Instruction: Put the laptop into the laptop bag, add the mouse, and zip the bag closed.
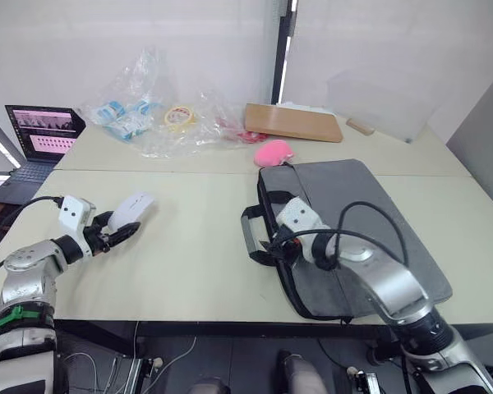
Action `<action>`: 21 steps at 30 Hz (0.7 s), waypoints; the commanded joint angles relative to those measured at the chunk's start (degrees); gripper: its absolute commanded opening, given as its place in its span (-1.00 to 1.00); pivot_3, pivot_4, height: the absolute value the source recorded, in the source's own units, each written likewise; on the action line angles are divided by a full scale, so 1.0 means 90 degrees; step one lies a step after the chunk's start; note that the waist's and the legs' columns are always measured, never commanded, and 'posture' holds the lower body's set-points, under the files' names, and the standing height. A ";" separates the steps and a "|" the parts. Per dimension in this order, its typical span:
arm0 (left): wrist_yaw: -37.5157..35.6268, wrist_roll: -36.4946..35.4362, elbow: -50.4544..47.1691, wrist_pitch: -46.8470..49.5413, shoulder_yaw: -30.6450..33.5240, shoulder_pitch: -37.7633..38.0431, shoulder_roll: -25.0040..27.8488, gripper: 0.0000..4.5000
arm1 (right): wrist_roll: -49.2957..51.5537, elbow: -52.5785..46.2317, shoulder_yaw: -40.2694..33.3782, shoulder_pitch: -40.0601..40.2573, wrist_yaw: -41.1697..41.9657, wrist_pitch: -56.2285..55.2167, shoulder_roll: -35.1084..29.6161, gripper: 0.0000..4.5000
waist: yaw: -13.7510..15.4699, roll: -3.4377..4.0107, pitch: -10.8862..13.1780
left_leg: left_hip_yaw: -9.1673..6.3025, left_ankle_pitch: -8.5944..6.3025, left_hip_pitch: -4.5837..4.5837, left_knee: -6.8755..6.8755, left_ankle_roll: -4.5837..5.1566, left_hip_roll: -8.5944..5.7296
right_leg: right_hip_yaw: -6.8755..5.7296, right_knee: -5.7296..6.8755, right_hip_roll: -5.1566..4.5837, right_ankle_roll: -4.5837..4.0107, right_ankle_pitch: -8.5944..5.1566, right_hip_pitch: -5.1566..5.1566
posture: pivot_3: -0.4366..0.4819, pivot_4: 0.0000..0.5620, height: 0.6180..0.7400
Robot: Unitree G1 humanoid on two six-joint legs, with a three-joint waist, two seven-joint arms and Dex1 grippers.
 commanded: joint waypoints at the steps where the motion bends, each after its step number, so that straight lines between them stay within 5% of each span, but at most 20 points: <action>1: 0.0168 -0.0213 -0.0610 0.0203 0.0190 0.0098 0.0041 0.24 | -0.0601 -0.0001 0.0103 -0.0232 -0.0251 0.0442 -0.0067 1.00 | -0.0009 0.0000 0.0000 | 0.0001 0.0000 0.0000 0.0000 0.0000 0.0000 | 0.0000 0.0000 0.0000 0.0000 0.0000 0.0001 | -0.05 -0.47 1.00; 4: 0.0264 -0.0294 -0.0939 0.0390 0.0229 0.0255 0.0029 0.24 | -0.0528 -0.0066 -0.0083 -0.0256 -0.0177 0.1029 0.0084 1.00 | -0.0022 0.0000 0.0000 | 0.0000 0.0000 0.0001 -0.0002 0.0000 0.0004 | 0.0001 -0.0002 0.0002 0.0000 0.0000 0.0001 | -0.05 -0.47 1.00; 9: 0.0372 -0.0417 -0.1356 0.0596 0.0286 0.0547 0.0032 0.24 | -0.0349 -0.0103 -0.0452 -0.0217 -0.0117 0.1549 0.0304 0.42 | 0.0002 -0.0001 -0.0001 | -0.0004 0.0000 0.0001 -0.0001 0.0000 0.0001 | -0.0001 -0.0004 0.0002 0.0000 0.0000 0.0003 | -0.05 -0.47 1.00; 10: 0.0385 -0.0430 -0.1418 0.0623 0.0302 0.0605 0.0031 0.24 | -0.0311 -0.0113 -0.0517 -0.0199 -0.0117 0.1634 0.0350 0.16 | 0.0002 -0.0001 -0.0001 | -0.0005 0.0000 0.0003 -0.0001 0.0000 0.0000 | -0.0001 -0.0004 0.0002 0.0000 0.0000 0.0006 | -0.05 -0.47 1.00; 18: 0.0410 -0.0598 -0.2142 0.0921 0.0328 0.0978 0.0077 0.24 | 0.0374 -0.0283 -0.1477 -0.0319 0.0138 0.2284 0.0588 -0.99 | 0.0020 -0.0002 -0.0001 | -0.0006 0.0000 0.0009 -0.0001 0.0000 -0.0003 | -0.0002 -0.0004 0.0002 0.0000 0.0000 0.0013 | -0.05 -0.47 1.00; 21: 0.0352 -0.0667 -0.2418 0.1100 0.0259 0.1031 0.0076 0.24 | 0.0723 -0.0336 -0.1766 -0.0472 0.0387 0.2392 0.0496 -0.99 | 0.0015 -0.0001 -0.0001 | -0.0006 0.0000 0.0009 -0.0002 0.0000 -0.0004 | -0.0002 -0.0006 0.0003 0.0000 0.0000 0.0013 | -0.05 -0.47 1.00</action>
